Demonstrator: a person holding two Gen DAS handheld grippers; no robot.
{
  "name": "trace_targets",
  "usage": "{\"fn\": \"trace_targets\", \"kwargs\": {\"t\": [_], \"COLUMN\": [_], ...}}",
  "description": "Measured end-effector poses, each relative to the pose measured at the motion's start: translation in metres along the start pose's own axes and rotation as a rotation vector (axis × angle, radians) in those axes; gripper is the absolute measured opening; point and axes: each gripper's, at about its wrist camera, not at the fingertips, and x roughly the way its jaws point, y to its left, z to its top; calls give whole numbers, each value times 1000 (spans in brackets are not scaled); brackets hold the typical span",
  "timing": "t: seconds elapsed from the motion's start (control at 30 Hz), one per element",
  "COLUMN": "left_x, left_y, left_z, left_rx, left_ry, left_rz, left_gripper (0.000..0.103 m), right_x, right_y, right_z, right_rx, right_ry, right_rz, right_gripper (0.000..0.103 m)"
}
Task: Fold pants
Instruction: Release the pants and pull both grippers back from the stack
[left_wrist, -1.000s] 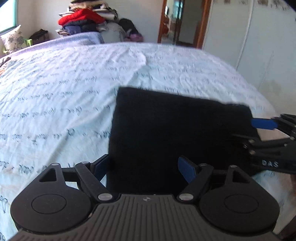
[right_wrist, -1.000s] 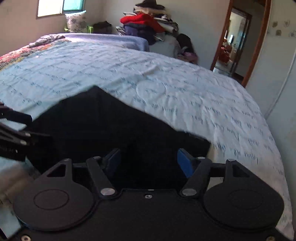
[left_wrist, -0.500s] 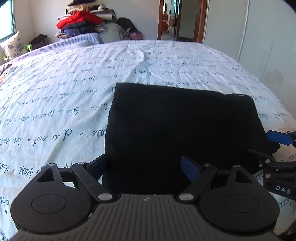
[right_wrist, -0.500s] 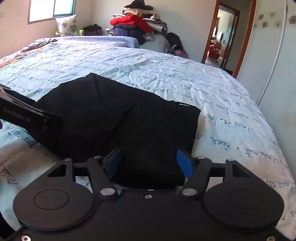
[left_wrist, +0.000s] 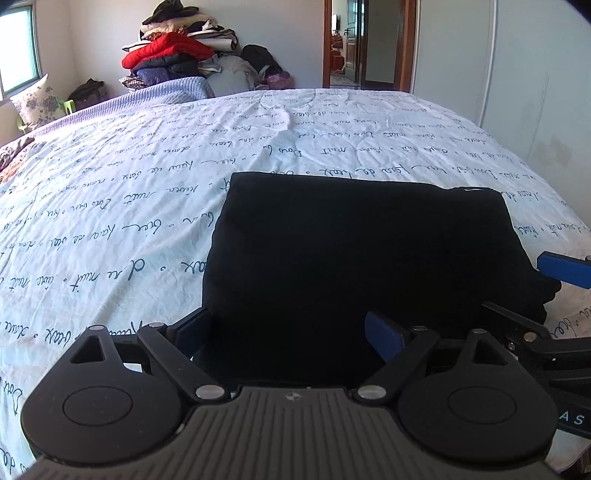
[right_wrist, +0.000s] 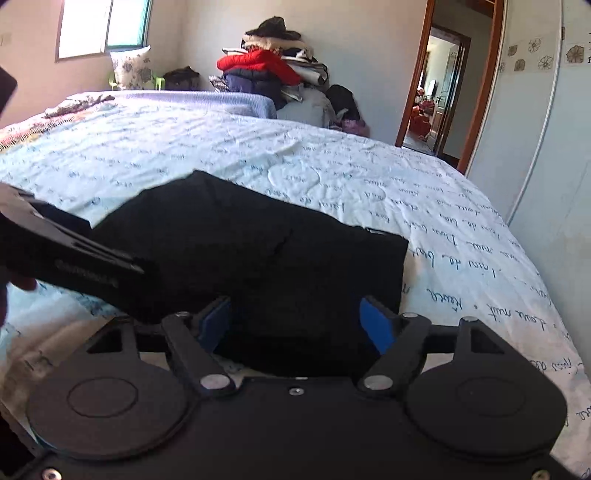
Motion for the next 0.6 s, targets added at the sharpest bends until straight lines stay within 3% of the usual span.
{"fn": "trace_targets", "kwargs": {"t": [0.13,0.3,0.43,0.6], "left_x": [-1,-3,-6,-15], "left_y": [-1,0,-2,0], "left_z": [-1,-2,-3,-5], "left_rx": [0,-6,-2,-9], "left_ry": [0,-5,-5,-16], "left_rz": [-2,-3,-3,-13], "left_gripper": [93,93,93,93], "right_x": [10,-5,3,-18], "right_y": [4,5,9,10], "right_z": [-7,-5,-13,-12], "right_rx": [-29,3,-37,2], "right_ry": [46,11,51,24], "right_rz": [-12,-12,-38,-46], "right_gripper": [76,77,79,81]}}
